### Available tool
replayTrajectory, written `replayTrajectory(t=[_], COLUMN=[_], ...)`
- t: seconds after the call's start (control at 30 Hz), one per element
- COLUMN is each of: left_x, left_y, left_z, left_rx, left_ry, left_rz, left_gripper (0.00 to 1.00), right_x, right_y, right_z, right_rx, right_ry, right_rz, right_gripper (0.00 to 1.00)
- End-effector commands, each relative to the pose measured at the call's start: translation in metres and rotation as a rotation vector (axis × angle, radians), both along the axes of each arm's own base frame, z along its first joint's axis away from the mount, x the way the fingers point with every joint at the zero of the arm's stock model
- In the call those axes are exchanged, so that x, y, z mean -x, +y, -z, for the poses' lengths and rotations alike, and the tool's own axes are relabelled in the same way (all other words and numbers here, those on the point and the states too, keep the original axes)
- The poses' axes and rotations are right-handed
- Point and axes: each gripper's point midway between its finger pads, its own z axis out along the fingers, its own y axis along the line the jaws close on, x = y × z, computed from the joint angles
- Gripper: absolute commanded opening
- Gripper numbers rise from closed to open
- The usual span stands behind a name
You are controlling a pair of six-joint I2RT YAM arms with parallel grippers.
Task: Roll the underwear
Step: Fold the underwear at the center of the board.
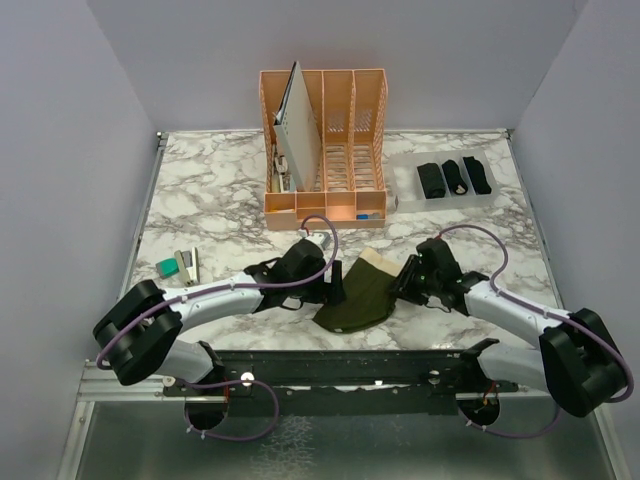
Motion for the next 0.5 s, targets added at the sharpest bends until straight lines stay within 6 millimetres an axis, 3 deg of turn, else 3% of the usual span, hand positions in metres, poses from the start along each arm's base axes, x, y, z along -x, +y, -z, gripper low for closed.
replayTrajectory(t=[0.0, 0.13, 0.3, 0.37, 0.47], left_x=[-0.002, 0.0, 0.004, 0.006, 0.006], left_y=[0.002, 0.005, 0.002, 0.0, -0.002], left_z=[0.005, 0.011, 0.014, 0.014, 0.013], left_rx=[-0.012, -0.019, 0.003, 0.019, 0.036], left_ry=[0.008, 0.018, 0.038, 0.043, 0.045], left_rz=[0.003, 0.001, 0.008, 0.011, 0.009], left_gripper=[0.87, 0.87, 0.87, 0.87, 0.87], right_x=[0.003, -0.003, -0.013, -0.017, -0.025], right_y=[-0.007, -0.01, -0.011, -0.009, -0.004], right_z=[0.01, 0.003, -0.008, -0.012, -0.017], right_rx=[0.046, 0.074, 0.113, 0.127, 0.153], right_ry=[0.03, 0.0, -0.048, -0.059, -0.059], right_rz=[-0.007, -0.007, -0.052, -0.082, -0.136], right_gripper=[0.35, 0.23, 0.14, 0.03, 0.0])
